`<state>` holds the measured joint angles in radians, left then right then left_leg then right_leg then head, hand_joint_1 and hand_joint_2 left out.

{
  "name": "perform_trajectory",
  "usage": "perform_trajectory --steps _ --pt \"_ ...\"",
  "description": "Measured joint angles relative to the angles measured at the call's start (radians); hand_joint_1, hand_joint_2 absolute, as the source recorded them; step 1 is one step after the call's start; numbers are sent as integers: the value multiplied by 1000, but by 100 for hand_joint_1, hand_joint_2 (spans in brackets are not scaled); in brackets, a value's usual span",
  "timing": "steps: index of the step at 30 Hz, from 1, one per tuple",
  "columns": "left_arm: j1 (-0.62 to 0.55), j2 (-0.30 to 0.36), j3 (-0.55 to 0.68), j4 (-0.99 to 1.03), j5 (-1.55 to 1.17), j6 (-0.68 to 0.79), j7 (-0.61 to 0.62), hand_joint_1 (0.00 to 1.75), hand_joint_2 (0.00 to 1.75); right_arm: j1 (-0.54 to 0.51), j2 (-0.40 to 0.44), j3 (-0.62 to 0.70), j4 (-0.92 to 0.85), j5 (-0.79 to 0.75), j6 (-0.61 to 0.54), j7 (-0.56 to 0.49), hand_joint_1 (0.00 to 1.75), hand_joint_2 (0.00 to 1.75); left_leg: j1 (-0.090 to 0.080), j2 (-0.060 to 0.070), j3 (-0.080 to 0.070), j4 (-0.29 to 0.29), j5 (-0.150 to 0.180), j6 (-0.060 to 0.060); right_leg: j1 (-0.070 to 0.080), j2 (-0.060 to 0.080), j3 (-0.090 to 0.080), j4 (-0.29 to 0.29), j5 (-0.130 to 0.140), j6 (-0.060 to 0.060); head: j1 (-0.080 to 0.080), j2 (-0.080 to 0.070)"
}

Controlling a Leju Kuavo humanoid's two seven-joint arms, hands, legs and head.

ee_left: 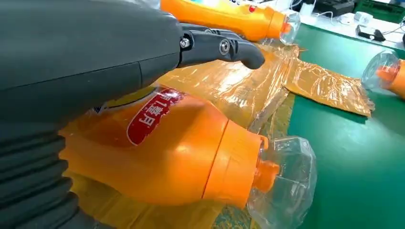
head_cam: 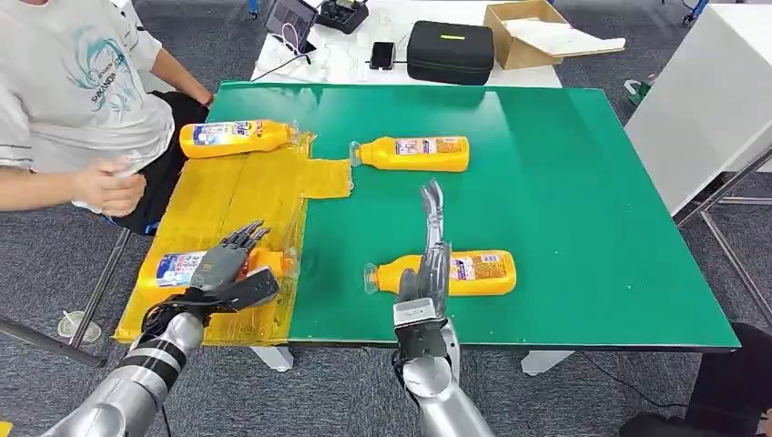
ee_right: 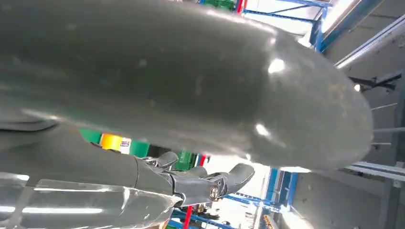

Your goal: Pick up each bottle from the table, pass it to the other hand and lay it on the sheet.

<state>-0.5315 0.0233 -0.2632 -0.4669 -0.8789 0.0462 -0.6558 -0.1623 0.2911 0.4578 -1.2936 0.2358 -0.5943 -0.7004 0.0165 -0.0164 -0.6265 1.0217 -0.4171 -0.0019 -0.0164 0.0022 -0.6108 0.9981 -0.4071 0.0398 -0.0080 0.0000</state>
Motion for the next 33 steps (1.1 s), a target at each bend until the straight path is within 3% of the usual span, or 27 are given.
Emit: perform_trajectory --steps 6,7,13,14,16,23,28,33 --pt "2 0 3 -6 36 -27 -6 0 0 0 3 -5 6 0 0 0 0 0 0 0 0 0 1 0 0 0 0 0 1 -2 0 0" --pt "2 0 3 -10 46 -36 -8 0 175 0 3 -6 8 0 0 0 0 0 0 0 0 0 1 0 0 0 0 0 1 -2 0 0" --pt "11 -2 32 -34 198 -112 -42 0 175 0 3 -12 19 3 -2 0 0 0 0 0 0 0 2 0 0 0 0 0 1 -2 0 0" --pt "19 -8 49 -50 258 -111 -44 0 175 0 3 -12 21 15 -7 3 0 175 0 0 0 0 2 0 0 0 -1 0 2 -2 0 0" --pt "45 -37 107 -97 413 -93 -45 0 175 0 2 -12 27 82 -16 53 0 175 0 1 -1 0 2 0 0 0 -2 0 2 -2 0 0" --pt "164 -134 346 -408 829 -58 -21 0 175 -17 -92 -6 81 511 86 471 0 175 -1 2 -4 0 2 0 0 1 -5 0 3 -1 0 0" --pt "264 -171 417 -596 891 -68 -16 0 175 -23 -194 -46 97 609 261 637 0 175 -1 -1 -7 0 1 0 0 -1 -7 0 2 0 0 0" --pt "319 -194 438 -669 890 -56 -15 0 175 -44 -292 -82 121 628 363 689 0 175 -1 0 -8 0 1 1 -1 -1 -8 0 2 0 0 0"
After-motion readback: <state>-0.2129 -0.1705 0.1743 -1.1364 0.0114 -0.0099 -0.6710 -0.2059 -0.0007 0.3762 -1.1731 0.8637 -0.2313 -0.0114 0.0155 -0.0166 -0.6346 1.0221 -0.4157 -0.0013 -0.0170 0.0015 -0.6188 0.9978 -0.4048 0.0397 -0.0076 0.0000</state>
